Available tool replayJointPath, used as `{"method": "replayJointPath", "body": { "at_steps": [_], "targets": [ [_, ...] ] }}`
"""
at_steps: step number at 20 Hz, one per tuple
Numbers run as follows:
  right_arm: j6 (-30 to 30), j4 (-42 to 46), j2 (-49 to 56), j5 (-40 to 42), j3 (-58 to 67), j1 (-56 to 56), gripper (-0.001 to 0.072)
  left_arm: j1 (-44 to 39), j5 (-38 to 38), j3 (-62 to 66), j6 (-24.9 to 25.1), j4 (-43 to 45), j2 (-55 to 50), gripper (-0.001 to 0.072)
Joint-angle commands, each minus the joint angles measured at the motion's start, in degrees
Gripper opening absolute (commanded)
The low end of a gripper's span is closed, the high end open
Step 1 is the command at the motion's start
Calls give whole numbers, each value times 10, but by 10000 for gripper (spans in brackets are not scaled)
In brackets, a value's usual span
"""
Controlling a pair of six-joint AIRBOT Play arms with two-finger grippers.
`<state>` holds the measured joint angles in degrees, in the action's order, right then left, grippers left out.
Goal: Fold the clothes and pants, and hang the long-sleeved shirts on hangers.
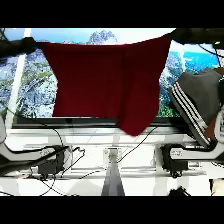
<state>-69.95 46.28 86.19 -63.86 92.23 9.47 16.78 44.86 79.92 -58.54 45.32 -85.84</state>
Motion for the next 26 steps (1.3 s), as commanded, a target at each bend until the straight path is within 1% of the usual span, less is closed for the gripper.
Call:
{"method": "replayJointPath", "body": {
  "at_steps": [1, 3, 5, 7, 8, 10, 11, 12, 13, 15, 16, 17, 18, 19, 20, 21, 22, 24, 26],
  "targets": [
    [5, -5, 97, 76, -5, -16, 11, -18, -105, 1, 10, -8, -77, 9],
    [7, 23, 115, 109, -5, -37, 11, -18, -109, 1, 10, -3, -80, 9],
    [6, 92, 117, 109, -5, -54, 11, -18, -92, 1, 9, 30, -80, 9],
    [3, 160, 119, 71, -5, -65, 10, -18, -57, 1, 9, 98, -80, 9],
    [0, 177, 122, 42, -5, -68, 11, -18, -33, 1, 9, 129, -80, 9],
    [0, 180, 124, -16, -5, -70, 12, -18, 11, 1, 9, 154, -80, 10],
    [0, 182, 124, -33, -4, -70, 122, -17, 26, 1, 9, 159, -80, 45],
    [0, 188, 124, -43, -4, -68, 424, -17, 43, 1, 9, 160, -80, 278],
    [-3, 199, 123, -50, -4, -66, 552, -17, 64, 1, 9, 160, -79, 680],
    [-27, 230, 118, -78, -2, -58, 542, -16, 106, 1, 7, 160, -76, 684],
    [-29, 242, 113, -99, -2, -53, 541, -12, 130, 1, 7, 160, -71, 683],
    [-29, 250, 107, -127, -3, -43, 492, -8, 151, 1, 7, 160, -64, 682],
    [-28, 254, 102, -166, -3, -32, 358, -2, 175, 1, 7, 160, -54, 676],
    [-28, 251, 97, -205, -5, -20, 292, 7, 200, 1, 7, 160, -40, 614],
    [-28, 244, 90, -241, -12, -9, 293, 19, 221, 1, 7, 160, -23, 589],
    [-28, 235, 79, -259, -29, 1, 294, 34, 235, 1, 7, 160, -5, 585],
    [-28, 218, 57, -259, -61, 10, 293, 53, 244, 1, 0, 160, 17, 585],
    [-19, 194, 0, -231, -152, 20, 294, 95, 262, 1, -6, 160, 58, 584],
    [-13, 180, -70, -174, -275, 18, 295, 136, 297, 1, -6, 160, 89, 583]
  ]
}}
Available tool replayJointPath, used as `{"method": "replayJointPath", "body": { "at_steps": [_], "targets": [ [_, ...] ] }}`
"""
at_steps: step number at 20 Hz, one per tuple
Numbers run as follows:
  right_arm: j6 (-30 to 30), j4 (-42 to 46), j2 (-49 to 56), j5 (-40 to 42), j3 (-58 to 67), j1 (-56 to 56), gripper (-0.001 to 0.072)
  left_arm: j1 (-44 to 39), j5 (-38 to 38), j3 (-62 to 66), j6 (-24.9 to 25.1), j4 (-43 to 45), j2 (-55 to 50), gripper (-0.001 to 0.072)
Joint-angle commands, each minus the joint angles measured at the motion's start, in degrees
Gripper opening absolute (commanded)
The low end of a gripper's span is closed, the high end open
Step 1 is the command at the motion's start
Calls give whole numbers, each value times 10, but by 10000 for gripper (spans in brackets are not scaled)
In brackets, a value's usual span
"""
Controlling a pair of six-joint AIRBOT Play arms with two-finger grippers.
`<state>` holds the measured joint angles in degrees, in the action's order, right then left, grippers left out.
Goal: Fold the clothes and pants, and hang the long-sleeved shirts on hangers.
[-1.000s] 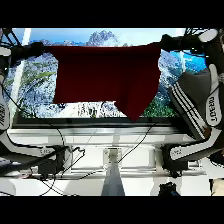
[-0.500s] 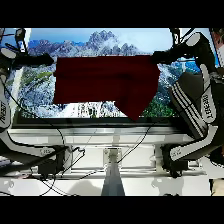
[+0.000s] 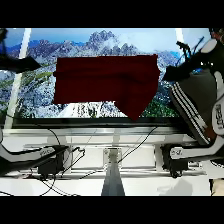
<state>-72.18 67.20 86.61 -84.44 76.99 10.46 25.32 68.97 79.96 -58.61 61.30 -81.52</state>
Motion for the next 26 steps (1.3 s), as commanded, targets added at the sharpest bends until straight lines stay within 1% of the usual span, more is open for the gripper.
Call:
{"method": "replayJointPath", "body": {
  "at_steps": [1, 3, 4, 7, 9, 12, 13, 15, 16, 20, 21, 22, 23, 25, 26],
  "targets": [
    [9, -52, -103, 68, -181, 9, 296, 66, 78, 0, -6, 0, 54, 583],
    [7, -115, -149, 160, -299, 9, 297, 90, 115, 0, -6, 0, 60, 583],
    [7, -153, -159, 201, -350, 9, 303, 98, 119, -3, -6, 0, 60, 583],
    [8, -254, -160, 286, -452, 3, 312, 106, 119, -27, -6, 0, 56, 583],
    [9, -271, -156, 315, -480, -20, 313, 106, 119, -52, -14, 0, 48, 583],
    [16, -269, -156, 335, -476, -57, 304, 106, 119, -99, -27, 0, 31, 583],
    [30, -269, -156, 342, -472, -64, 294, 106, 118, -120, -27, 0, 25, 583],
    [44, -264, -158, 345, -462, -63, 46, 106, 114, -166, -27, -5, 14, 583],
    [44, -258, -158, 345, -454, -62, 12, 106, 105, -190, -26, -5, 9, 583],
    [44, -249, -158, 337, -427, -62, 11, 106, 57, -278, -26, -5, -4, 583],
    [44, -238, -158, 323, -419, -62, 12, 106, 53, -289, -24, -5, -8, 583],
    [44, -205, -158, 306, -407, -62, 12, 106, 54, -292, -22, -4, -12, 583],
    [43, -158, -158, 283, -391, -62, 33, 106, 54, -292, -22, -5, -14, 583],
    [37, -97, -158, 245, -364, -62, 137, 106, 54, -292, -23, -22, -17, 583],
    [37, -83, -158, 234, -354, -62, 143, 104, 51, -293, -22, -26, -20, 583]
  ]
}}
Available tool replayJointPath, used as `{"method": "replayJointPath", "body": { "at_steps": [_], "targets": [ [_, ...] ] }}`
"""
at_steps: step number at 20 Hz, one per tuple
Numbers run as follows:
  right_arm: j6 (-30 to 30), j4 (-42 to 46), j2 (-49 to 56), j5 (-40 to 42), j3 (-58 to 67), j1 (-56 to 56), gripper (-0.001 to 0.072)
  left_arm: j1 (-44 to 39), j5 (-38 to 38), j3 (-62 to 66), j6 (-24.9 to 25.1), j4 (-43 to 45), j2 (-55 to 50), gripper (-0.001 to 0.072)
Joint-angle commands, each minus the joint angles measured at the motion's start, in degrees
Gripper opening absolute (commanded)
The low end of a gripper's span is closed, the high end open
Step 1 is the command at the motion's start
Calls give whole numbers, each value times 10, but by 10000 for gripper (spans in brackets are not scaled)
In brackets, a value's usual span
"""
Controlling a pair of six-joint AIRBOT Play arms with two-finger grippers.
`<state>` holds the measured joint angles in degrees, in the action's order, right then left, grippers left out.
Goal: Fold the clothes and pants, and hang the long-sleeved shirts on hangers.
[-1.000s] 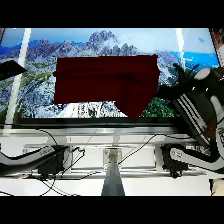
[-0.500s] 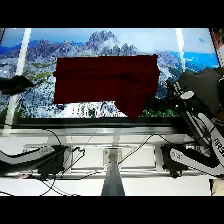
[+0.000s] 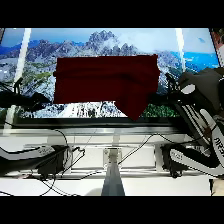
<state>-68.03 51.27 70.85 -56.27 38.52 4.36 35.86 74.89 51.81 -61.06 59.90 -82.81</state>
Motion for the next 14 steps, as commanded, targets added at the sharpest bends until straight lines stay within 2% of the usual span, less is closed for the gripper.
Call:
{"method": "replayJointPath", "body": {
  "at_steps": [1, 4, 9, 10, 11, 12, 13, 14],
  "targets": [
    [-3, 95, 0, -47, 35, 0, 144, -2, -17, -11, 2, -18, -10, 583],
    [-5, 160, 0, -37, 34, 22, 145, -14, -50, -12, 5, -59, -27, 583],
    [-4, 113, 0, -69, 30, 86, 147, -71, -108, -12, 11, -94, -72, 581],
    [-4, 92, 0, -67, 19, 87, 212, -85, -119, -12, 11, -100, -79, 537],
    [-4, 70, 0, -66, 6, 87, 292, -96, -129, -12, 12, -101, -83, 398],
    [-4, 40, 0, -65, -11, 87, 370, -103, -138, -11, 13, -101, -83, 226],
    [1, 8, 0, -61, -33, 87, 386, -107, -139, -10, 19, -103, -83, 79],
    [2, -17, 0, -48, -56, 87, 386, -108, -138, -10, 27, -107, -83, 11]
  ]
}}
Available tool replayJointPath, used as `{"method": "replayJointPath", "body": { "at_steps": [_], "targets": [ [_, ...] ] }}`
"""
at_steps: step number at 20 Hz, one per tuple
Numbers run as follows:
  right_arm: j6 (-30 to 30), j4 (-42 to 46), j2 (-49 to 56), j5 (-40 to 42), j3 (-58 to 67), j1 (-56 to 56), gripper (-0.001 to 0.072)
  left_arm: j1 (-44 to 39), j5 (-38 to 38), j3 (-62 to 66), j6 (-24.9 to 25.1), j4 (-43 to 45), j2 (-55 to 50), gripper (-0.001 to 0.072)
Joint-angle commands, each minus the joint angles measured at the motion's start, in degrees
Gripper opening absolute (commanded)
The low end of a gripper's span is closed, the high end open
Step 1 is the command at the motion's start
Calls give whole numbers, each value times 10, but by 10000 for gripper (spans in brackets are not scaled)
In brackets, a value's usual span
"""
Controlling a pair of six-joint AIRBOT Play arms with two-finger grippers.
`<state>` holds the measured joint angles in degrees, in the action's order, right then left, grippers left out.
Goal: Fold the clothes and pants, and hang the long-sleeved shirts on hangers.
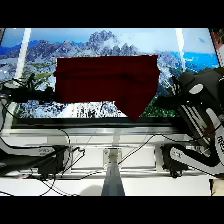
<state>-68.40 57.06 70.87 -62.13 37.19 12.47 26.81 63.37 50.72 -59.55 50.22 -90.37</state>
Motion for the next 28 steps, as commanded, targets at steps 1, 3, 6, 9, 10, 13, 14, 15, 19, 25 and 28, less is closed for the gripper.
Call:
{"method": "replayJointPath", "body": {
  "at_steps": [1, 3, 6, 9, 10, 13, 14, 15, 19, 25, 28],
  "targets": [
    [6, -95, 0, 30, -64, 6, 386, -18, -21, 1, 13, -10, -7, 11],
    [6, -153, 0, 69, -103, 4, 387, -18, -15, 1, 13, -10, -7, 12],
    [10, -194, 0, 127, -117, -40, 386, -18, -10, 1, 13, -12, -7, 11],
    [14, -217, 0, 211, -106, -95, 247, -18, -5, 1, 13, -44, -7, 12],
    [26, -210, 0, 224, -95, -100, 126, -18, -1, 1, 13, -61, -7, 11],
    [35, -158, 0, 191, -44, -100, 11, -16, 16, 18, 17, -74, -3, 10],
    [34, -134, -2, 156, -22, -100, 11, -16, 37, 31, 20, -74, 1, 10],
    [34, -110, -9, 124, -3, -100, 11, -16, 53, 46, 20, -70, 10, 9],
    [24, -49, -107, 72, 23, -100, 10, -16, 60, 78, 20, -44, 109, 8],
    [-47, -29, -310, -53, 21, -100, 9, 21, 120, 59, 4, 43, 289, 8],
    [-85, -50, -361, -16, 10, -100, 9, 42, 96, -5, 0, 42, 360, 9]
  ]
}}
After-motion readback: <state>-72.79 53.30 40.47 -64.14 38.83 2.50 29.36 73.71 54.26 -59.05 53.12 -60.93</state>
